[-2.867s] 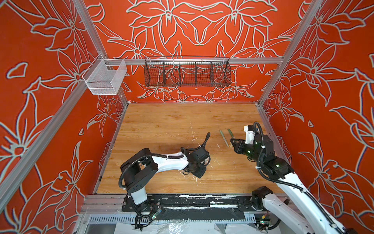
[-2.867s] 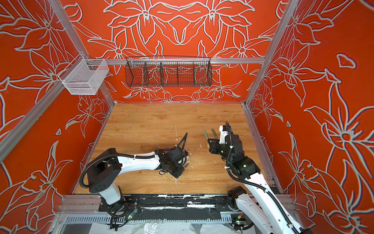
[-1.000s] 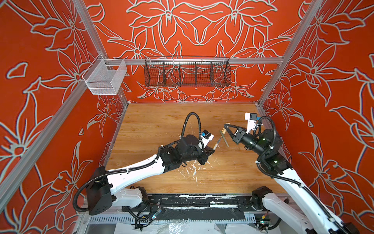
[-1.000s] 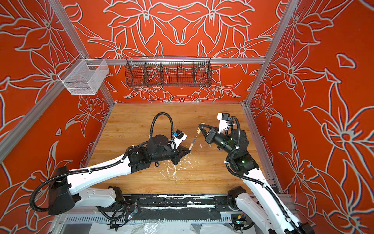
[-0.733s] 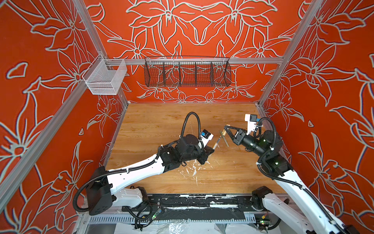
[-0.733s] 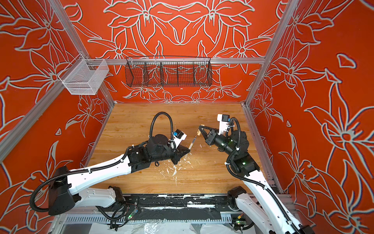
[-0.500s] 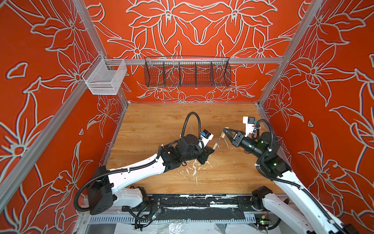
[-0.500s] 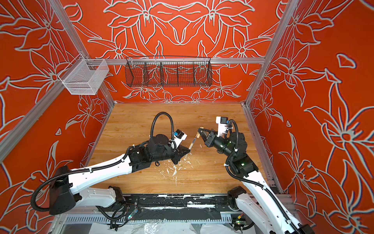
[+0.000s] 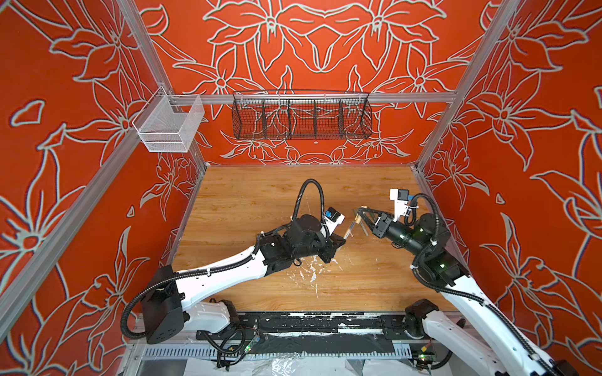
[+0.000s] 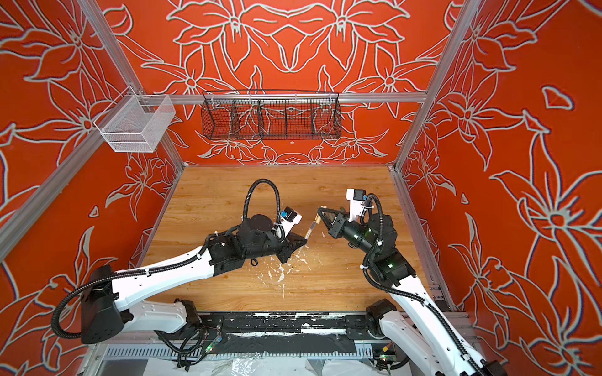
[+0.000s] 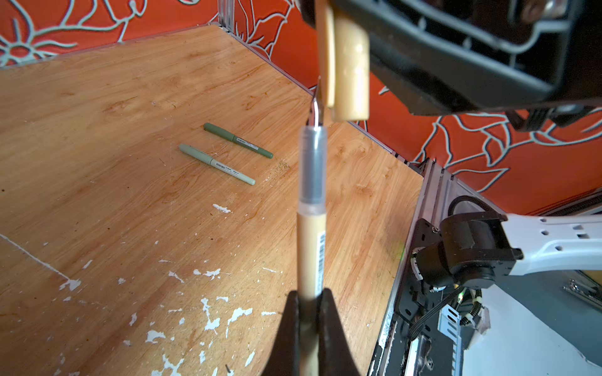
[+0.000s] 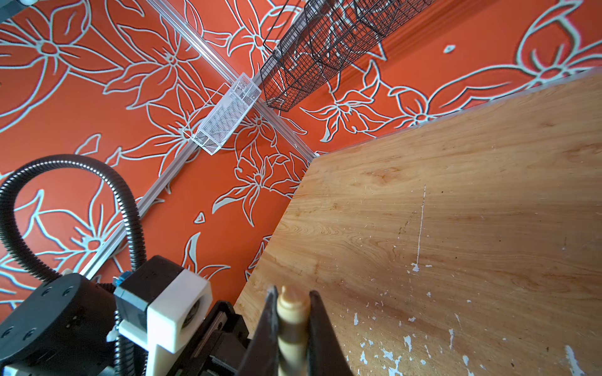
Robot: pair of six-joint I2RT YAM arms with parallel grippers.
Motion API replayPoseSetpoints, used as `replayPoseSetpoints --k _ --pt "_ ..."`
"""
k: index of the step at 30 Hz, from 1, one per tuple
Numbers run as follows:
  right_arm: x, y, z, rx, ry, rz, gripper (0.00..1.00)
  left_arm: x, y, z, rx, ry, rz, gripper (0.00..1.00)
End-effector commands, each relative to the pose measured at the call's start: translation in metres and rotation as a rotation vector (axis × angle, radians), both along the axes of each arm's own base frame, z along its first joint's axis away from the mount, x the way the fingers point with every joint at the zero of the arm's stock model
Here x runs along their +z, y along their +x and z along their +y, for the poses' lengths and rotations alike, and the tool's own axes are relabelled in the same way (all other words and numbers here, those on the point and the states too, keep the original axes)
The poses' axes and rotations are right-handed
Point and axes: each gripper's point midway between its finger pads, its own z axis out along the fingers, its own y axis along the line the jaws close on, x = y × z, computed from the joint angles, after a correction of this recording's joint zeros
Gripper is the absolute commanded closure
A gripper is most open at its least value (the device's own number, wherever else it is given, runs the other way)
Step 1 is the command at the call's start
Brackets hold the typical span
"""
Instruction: Insert the pens into the pen caps
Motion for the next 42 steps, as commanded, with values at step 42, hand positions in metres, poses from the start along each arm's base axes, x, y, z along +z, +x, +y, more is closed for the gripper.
replayPoseSetpoints --k 42 --pt "0.016 0.006 -0.004 -0.062 0.068 -0.082 1.00 0.020 0.000 -0.002 -0.019 -0.050 -0.030 1.00"
